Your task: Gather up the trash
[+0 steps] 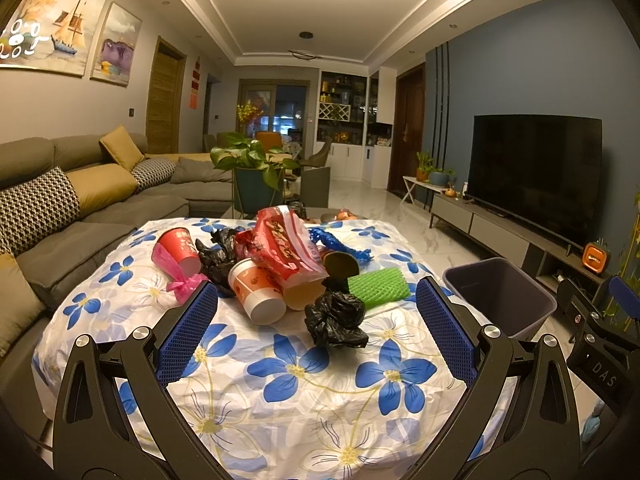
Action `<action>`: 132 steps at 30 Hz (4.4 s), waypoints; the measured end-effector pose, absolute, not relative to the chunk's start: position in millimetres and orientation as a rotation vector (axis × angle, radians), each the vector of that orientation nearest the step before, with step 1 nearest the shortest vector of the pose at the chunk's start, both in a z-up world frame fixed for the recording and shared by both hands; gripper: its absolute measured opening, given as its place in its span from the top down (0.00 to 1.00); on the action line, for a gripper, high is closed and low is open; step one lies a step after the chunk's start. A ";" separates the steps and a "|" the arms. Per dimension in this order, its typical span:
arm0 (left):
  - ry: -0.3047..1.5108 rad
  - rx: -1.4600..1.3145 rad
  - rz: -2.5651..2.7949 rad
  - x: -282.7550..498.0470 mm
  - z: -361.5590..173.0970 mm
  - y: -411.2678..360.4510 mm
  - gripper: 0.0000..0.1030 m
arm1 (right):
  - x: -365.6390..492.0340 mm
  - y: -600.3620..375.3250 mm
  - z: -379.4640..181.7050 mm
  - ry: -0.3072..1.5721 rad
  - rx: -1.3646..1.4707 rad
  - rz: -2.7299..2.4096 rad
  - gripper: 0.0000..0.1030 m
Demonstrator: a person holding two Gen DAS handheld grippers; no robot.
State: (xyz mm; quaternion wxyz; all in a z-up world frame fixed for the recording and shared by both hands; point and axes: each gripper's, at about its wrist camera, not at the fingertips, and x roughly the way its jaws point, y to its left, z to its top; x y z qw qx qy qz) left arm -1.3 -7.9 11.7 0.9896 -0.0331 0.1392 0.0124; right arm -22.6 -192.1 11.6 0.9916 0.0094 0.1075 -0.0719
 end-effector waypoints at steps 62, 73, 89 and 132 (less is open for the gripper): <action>0.468 -0.018 -0.107 138.8 -96.0 -18.1 0.48 | 99.7 -177.1 -50.9 0.392 0.044 0.016 0.35; 0.487 -0.086 -0.169 130.5 -96.8 4.1 0.93 | 130.2 -145.3 -55.1 0.425 0.024 0.125 0.39; 0.389 -0.191 -0.006 59.6 -62.6 91.4 0.94 | 154.0 -67.1 -46.8 0.421 0.046 0.396 0.30; 0.327 -0.192 0.014 60.9 -22.0 73.0 0.93 | 94.0 -77.9 17.9 0.107 -0.082 0.399 0.99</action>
